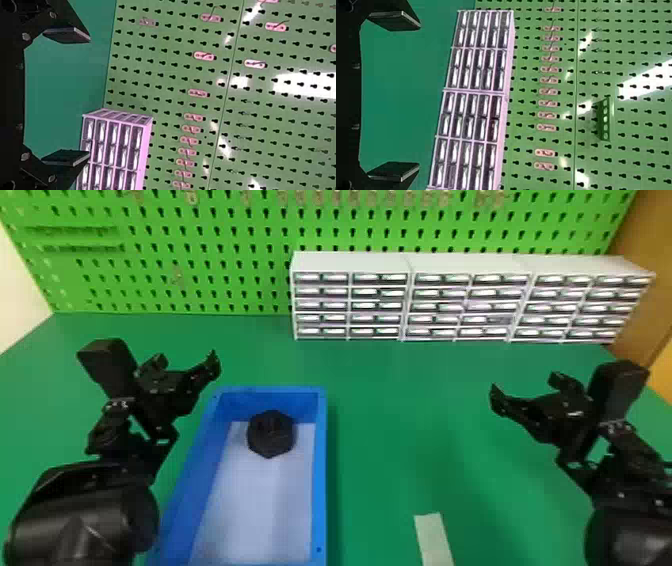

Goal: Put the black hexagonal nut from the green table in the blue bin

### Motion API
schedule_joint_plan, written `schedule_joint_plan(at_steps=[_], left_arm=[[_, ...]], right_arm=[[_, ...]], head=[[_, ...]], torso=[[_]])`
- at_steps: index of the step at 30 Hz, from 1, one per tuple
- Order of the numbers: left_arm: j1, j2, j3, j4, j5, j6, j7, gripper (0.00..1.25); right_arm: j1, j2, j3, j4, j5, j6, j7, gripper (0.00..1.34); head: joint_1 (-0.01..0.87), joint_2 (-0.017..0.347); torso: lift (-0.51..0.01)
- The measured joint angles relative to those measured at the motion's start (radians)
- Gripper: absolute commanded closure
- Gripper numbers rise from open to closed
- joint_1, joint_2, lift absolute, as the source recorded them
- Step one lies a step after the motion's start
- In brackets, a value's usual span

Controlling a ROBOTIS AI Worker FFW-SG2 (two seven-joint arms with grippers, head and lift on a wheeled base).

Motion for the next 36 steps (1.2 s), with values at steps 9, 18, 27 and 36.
schedule_joint_plan(at_steps=[9,18,27,36], left_arm=[[-0.002,0.0,-0.001,0.0,0.0,0.0,0.0,0.24],[-0.004,0.0,0.002,0.0,0.0,0.0,0.0,0.24],[-0.003,0.0,0.003,0.0,0.0,0.0,0.0,0.24],[-0.003,0.0,0.0,0.0,0.0,0.0,0.0,0.24]], right_arm=[[-0.003,0.004,0.0,0.0,0.001,-0.012,0.0,0.07],[-0.005,0.008,0.005,0.0,0.009,-0.022,-0.005,0.07],[-0.006,0.012,0.008,0.0,0.011,-0.024,-0.008,0.07],[-0.006,0.013,0.007,0.0,0.011,-0.024,-0.009,0.07]], head=[[0.686,0.051],[0.686,0.051],[0.686,0.051],[0.686,0.051]], torso=[[-0.097],[-0.097],[-0.097],[-0.097]])
